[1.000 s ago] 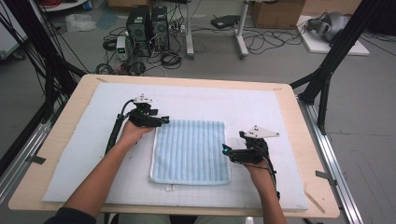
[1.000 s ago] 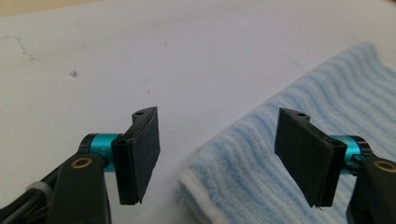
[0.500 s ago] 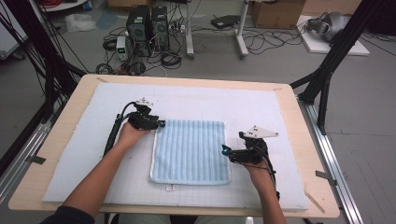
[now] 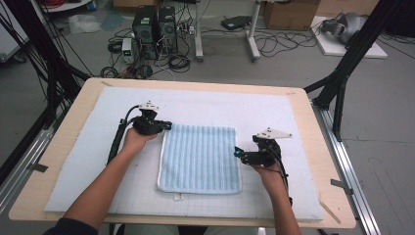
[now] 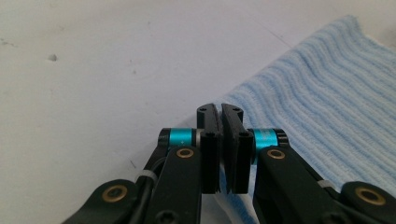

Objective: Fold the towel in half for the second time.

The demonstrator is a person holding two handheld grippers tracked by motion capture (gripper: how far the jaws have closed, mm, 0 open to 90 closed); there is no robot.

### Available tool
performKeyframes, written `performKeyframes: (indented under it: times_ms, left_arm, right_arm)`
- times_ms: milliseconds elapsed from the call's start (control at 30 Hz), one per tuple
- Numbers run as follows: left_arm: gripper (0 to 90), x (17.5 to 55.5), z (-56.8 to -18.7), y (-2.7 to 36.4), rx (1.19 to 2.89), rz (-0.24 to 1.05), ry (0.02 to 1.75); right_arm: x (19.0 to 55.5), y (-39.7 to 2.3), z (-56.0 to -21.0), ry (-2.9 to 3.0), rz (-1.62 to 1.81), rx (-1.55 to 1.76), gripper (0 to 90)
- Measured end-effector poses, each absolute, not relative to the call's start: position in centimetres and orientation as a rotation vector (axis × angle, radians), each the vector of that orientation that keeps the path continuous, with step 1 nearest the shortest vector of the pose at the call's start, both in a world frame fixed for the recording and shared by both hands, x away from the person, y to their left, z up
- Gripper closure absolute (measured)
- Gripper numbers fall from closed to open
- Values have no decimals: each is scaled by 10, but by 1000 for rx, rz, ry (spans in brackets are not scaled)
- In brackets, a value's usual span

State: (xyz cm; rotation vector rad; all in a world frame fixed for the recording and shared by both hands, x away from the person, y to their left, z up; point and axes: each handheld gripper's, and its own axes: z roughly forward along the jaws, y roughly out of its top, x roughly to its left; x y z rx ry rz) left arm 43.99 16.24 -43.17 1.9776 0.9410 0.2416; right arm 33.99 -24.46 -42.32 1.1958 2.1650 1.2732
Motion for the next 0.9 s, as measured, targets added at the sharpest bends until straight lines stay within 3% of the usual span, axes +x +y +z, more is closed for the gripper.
performKeyframes:
  times_ms: [333, 600, 733, 900]
  left_arm:
    - [859, 437, -427, 162, 1962, 237, 917]
    - [858, 437, -427, 162, 1949, 222, 926]
    - [858, 436, -426, 162, 1949, 222, 921]
    - [858, 436, -426, 162, 1949, 217, 922]
  right_arm:
    - [369, -231, -417, 2205, 1220, 1160, 116]
    - [409, -216, -422, 2285, 1092, 1193, 189]
    - [422, -211, -430, 2303, 1037, 1211, 251]
    - [435, -204, -435, 2347, 1016, 1212, 442]
